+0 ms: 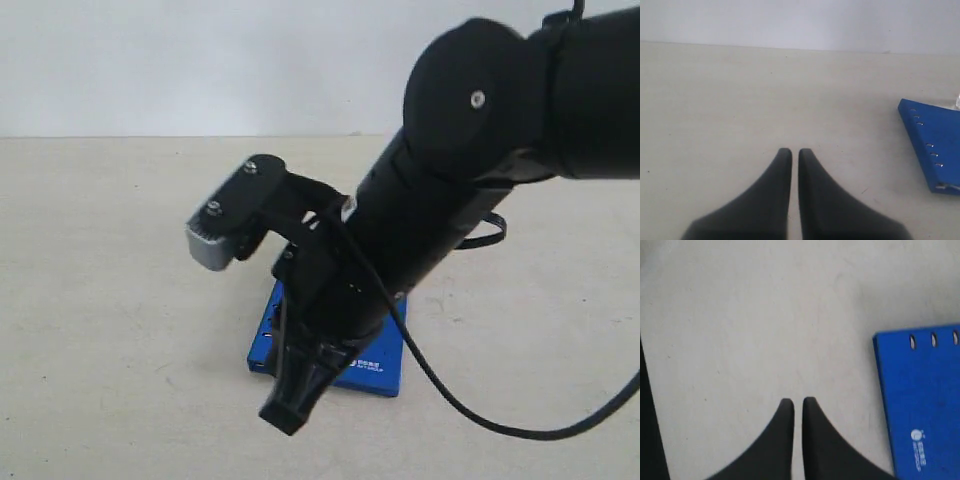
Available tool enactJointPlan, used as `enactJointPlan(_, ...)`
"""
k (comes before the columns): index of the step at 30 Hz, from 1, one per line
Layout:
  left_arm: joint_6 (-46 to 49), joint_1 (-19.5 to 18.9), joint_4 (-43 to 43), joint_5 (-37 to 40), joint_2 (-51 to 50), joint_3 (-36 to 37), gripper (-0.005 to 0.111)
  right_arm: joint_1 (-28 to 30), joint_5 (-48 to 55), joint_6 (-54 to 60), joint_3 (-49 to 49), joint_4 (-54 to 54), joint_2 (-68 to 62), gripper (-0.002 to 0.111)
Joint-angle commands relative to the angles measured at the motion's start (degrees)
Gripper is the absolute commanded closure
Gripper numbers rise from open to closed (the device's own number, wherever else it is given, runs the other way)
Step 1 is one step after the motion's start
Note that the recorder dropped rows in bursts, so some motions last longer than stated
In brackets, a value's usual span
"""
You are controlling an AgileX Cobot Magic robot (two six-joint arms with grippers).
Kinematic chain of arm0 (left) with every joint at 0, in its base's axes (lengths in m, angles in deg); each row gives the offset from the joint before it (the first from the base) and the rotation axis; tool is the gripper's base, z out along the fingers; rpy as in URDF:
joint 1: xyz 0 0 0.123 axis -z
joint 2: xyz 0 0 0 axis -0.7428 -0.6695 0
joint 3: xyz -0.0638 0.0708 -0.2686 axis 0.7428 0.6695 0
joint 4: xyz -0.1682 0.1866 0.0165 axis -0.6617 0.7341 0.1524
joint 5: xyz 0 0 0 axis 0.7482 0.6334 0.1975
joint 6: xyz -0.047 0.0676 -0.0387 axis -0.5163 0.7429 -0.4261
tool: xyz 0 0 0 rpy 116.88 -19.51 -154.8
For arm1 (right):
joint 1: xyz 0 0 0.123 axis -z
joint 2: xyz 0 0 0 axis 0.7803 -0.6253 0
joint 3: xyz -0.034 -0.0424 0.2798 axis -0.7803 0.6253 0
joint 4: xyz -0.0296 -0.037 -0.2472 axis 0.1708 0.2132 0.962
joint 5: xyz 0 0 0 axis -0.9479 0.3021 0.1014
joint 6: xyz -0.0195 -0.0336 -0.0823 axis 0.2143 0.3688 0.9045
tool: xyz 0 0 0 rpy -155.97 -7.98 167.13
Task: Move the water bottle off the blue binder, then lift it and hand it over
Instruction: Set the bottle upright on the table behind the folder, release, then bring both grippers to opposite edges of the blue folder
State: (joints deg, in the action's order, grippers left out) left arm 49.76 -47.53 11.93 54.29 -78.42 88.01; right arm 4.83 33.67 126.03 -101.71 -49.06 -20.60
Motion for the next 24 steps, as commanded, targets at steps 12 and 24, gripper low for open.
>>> enactJointPlan(12, -11.9, 0.2, -49.1, -6.0, 0.2, 0.0, 0.102, 14.3, -19.2, -10.7, 23.0, -11.8, 3.4, 0.109)
enactJointPlan(24, 26.4, 0.2, -47.4, 0.0, -17.5, -10.5, 0.102, 25.5, -18.9, -6.2, 23.1, -26.5, 3.2, 0.077)
